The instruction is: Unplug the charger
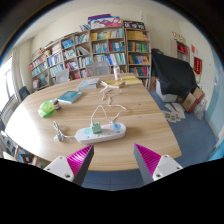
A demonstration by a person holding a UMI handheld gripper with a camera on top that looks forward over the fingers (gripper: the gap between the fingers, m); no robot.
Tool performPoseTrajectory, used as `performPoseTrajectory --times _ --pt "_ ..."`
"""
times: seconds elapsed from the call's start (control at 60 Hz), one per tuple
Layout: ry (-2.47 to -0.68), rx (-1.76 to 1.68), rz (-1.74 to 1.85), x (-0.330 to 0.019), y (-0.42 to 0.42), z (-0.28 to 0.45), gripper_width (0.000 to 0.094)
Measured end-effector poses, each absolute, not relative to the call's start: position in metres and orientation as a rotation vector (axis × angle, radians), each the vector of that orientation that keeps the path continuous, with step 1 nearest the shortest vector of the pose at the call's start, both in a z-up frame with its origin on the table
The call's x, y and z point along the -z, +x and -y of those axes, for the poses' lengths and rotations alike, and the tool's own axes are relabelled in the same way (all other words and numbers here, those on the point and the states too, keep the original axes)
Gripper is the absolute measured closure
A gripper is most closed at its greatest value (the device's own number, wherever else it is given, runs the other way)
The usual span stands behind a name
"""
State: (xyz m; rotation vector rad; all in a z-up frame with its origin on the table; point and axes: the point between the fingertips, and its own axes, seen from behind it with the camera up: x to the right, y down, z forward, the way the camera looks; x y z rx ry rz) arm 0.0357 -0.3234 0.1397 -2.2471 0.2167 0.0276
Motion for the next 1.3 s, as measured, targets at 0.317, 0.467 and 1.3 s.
performPoseTrajectory --times 0.317,0.467,1.3 --pt "-2.222 -0.162 -0.022 -0.072 -0.025 0.211 0.0117" --pt "-2.162 -0.208 0.022 -0.055 -0.04 0.158 0.0159" --pt "-2.132 0.056 -0.027 -0.141 0.122 0.129 0.0686"
